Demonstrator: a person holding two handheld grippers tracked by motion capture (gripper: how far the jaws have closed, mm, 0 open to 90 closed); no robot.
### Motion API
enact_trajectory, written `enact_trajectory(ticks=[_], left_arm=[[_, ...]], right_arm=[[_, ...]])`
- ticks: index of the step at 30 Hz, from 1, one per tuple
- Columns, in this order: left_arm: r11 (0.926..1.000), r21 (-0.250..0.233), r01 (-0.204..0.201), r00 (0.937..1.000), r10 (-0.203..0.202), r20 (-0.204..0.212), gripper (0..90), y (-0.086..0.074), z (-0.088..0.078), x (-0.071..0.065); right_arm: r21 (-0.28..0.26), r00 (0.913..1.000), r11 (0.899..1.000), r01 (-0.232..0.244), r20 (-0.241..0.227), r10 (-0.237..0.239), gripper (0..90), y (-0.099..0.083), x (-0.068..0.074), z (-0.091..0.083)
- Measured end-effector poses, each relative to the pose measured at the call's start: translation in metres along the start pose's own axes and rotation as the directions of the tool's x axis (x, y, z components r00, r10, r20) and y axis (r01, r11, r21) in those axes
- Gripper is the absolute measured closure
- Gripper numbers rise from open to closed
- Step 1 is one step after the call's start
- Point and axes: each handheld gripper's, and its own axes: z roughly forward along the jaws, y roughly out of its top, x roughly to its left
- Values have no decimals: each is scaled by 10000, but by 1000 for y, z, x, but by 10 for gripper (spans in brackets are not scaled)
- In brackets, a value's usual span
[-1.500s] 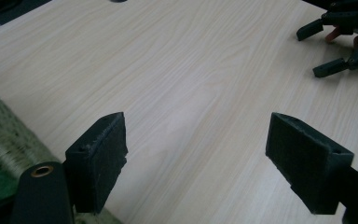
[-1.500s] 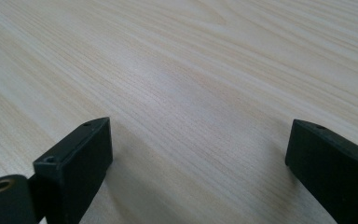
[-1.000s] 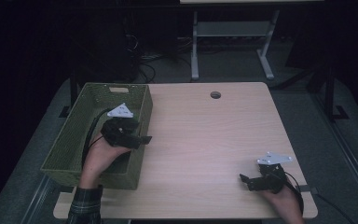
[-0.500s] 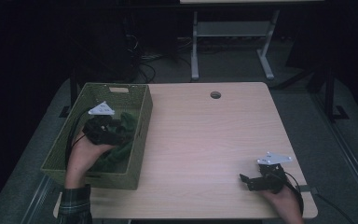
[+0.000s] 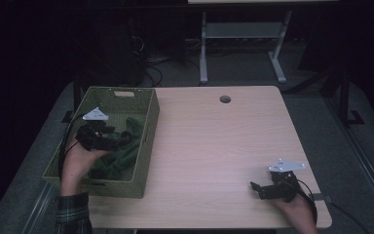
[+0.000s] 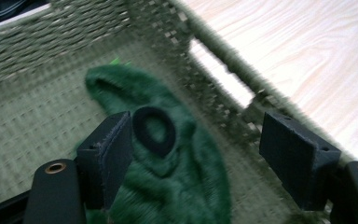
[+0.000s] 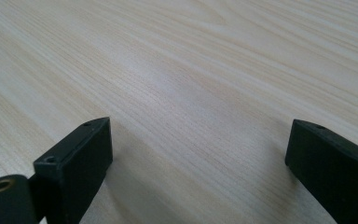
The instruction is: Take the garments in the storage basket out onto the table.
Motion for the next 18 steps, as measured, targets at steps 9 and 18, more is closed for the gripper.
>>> enact_trajectory(ticks=[9, 18], left_arm=[[9990, 396, 203, 9986, -183, -498, 251, -15, 4, 19], [9941, 1065, 192, 9982, -130, -586, 249, -24, 16, 27]], right_arm=[[4, 10000, 10000, 25, 5, -25, 69, 0, 0, 0], [8, 10000, 10000, 26, 6, -26, 69, 0, 0, 0]])
